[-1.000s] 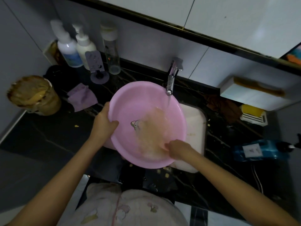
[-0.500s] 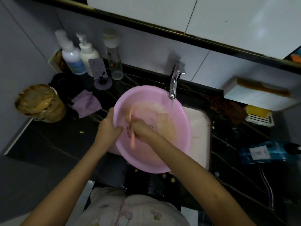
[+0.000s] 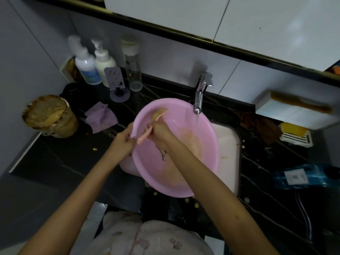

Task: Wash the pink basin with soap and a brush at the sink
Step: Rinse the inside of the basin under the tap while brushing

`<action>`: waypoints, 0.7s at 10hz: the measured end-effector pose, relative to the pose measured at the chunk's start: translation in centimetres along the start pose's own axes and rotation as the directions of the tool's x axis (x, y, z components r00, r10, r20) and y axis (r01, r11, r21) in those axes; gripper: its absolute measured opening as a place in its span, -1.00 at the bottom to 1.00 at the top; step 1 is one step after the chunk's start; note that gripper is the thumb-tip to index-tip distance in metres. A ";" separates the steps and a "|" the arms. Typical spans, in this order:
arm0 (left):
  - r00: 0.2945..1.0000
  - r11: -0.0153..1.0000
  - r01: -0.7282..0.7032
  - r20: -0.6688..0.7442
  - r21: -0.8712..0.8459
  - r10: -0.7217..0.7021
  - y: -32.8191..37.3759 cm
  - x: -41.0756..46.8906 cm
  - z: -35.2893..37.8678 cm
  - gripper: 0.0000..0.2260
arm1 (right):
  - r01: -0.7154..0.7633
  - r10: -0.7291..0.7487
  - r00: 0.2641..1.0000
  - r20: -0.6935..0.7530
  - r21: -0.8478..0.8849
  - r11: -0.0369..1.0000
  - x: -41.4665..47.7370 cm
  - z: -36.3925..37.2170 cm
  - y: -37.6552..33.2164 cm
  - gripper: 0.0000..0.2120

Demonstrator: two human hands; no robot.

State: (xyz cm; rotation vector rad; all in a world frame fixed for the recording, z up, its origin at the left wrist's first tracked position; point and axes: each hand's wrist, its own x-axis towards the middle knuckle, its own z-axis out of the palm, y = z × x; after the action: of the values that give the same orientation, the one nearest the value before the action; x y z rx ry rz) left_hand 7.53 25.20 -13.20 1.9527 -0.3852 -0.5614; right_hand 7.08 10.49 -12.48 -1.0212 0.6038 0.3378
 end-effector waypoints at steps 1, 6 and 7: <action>1.000 1.000 -0.006 -0.010 0.009 0.006 0.0 0.0 -0.2 -0.64 | -0.051 0.062 0.995 0.079 -0.140 0.989 -1.4 0.9 1.3 -0.73; 1.000 1.000 -0.006 -0.014 0.019 0.006 -0.8 -0.4 -0.4 -0.52 | -0.102 0.254 0.960 0.119 -0.695 0.711 -8.0 -3.9 5.3 -0.52; 0.999 0.999 -0.021 -0.029 0.046 0.023 -1.1 -0.3 0.0 -0.52 | -0.096 0.422 0.906 0.032 -0.956 0.279 -10.6 -9.4 4.7 -0.42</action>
State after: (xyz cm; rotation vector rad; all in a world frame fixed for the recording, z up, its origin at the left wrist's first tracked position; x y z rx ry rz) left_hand 7.27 25.85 -14.16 1.9962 -0.4038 -0.5134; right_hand -6.70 4.71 -12.85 -1.9902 0.2424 1.2509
